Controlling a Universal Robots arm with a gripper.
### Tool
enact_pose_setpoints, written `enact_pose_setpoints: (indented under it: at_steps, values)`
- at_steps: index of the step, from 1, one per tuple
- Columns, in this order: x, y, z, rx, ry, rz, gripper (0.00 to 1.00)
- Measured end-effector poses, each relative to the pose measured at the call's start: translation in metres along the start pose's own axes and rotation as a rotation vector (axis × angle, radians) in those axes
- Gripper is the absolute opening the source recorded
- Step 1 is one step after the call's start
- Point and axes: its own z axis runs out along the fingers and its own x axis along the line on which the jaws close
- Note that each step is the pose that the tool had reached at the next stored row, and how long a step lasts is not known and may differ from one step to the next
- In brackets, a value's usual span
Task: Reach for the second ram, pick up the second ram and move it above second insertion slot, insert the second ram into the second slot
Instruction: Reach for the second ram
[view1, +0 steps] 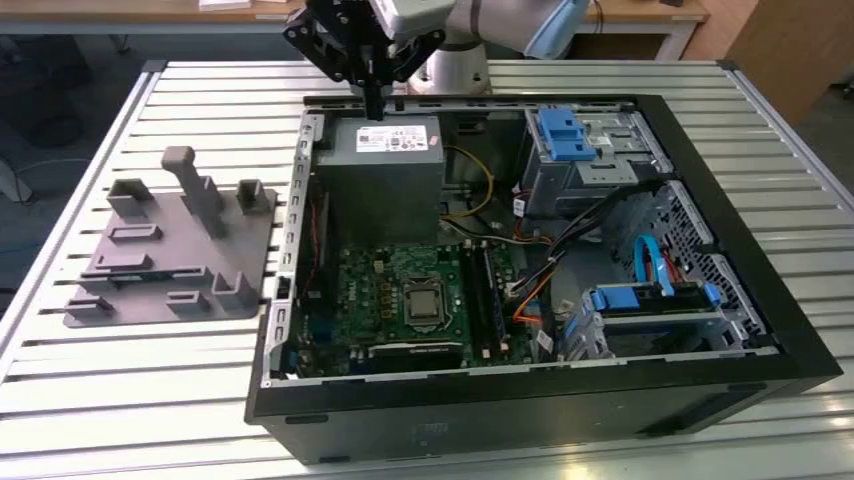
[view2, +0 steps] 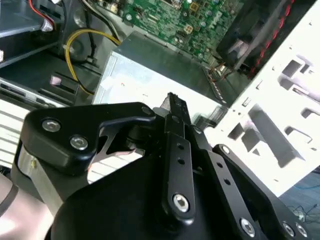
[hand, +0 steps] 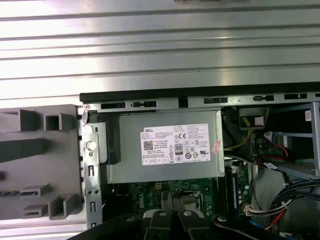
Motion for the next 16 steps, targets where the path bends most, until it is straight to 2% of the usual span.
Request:
enact_pose_setpoints:
  at_steps: [16]
  values:
    - [0.0726,-0.0054,-0.0019,-0.0003,-0.0032,0.0,0.1]
